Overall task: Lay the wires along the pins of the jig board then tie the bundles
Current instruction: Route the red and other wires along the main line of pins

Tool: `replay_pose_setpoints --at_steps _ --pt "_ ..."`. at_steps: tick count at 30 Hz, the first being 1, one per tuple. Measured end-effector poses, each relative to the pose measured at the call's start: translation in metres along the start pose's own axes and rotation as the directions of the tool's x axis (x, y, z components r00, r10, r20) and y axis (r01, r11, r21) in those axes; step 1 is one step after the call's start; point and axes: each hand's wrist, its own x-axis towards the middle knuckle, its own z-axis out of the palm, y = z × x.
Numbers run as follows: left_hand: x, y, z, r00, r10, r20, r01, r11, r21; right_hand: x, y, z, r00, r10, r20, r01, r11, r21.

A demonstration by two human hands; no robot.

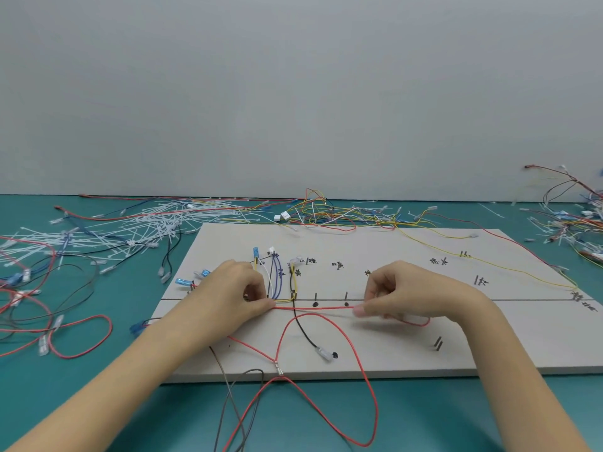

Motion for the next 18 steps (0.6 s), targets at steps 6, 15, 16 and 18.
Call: replay_pose_setpoints --at_steps 6,15,16,18 --pt "0.000 -0.001 0.003 0.999 -0.048 0.001 0.048 0.998 -0.032 0.004 0.006 -0.012 0.860 -0.076 -0.504 0.191 0.965 0.180" --pt "0.000 -0.005 0.009 0.999 -0.047 -0.013 0.046 0.995 -0.091 0.014 0.010 -0.012 0.702 0.104 -0.704 0.493 0.643 0.586" --pt "0.001 -0.005 0.010 0.999 -0.041 -0.017 0.040 0.995 -0.095 0.016 0.010 -0.011 0.717 0.117 -0.687 0.450 0.675 0.585" --pt "0.001 -0.006 0.010 0.999 -0.040 -0.024 0.037 0.993 -0.112 0.021 0.014 -0.008 0.741 0.149 -0.655 0.246 0.847 0.471"
